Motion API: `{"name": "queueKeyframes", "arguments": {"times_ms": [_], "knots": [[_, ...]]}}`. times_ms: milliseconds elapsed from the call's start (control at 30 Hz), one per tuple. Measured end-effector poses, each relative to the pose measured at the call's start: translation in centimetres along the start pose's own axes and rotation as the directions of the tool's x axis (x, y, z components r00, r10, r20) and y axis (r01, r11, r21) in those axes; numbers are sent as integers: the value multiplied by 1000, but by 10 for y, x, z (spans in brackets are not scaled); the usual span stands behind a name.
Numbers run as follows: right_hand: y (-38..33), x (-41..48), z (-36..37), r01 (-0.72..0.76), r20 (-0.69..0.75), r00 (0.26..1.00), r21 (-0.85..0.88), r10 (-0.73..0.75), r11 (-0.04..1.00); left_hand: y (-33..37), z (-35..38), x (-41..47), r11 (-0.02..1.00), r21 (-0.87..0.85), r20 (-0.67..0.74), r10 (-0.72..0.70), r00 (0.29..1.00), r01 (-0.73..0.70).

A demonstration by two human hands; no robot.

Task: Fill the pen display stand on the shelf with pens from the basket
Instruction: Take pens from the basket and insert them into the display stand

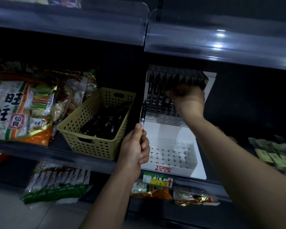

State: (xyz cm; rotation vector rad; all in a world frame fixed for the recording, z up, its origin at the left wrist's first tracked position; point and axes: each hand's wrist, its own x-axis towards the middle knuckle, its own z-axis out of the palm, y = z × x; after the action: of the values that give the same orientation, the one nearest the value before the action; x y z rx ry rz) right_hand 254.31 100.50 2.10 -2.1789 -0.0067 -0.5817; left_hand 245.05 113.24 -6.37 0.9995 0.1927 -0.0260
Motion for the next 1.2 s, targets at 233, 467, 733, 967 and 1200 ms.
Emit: {"name": "queueKeyframes", "arguments": {"times_ms": [233,467,733,967,1200], "knots": [[-1,0,6,-18,15,1000,-46,19,999,2,-1,-1,1000,2,-28,2,1000,-2],[2,-1,8,57,25,998,-159,-54,986,4,-1,-2,1000,5,-41,7,999,-7],[5,-1,10,20,6,1000,-138,-19,990,4,-3,-4,998,10,-9,64,998,-64],[-11,-36,4,-24,246,969,245,-38,969,5,-1,-11,992,14,25,122,992,-123],[-21,-51,3,-180,540,839,398,-71,900,7,-1,-17,974,137,31,179,983,-182]]}}
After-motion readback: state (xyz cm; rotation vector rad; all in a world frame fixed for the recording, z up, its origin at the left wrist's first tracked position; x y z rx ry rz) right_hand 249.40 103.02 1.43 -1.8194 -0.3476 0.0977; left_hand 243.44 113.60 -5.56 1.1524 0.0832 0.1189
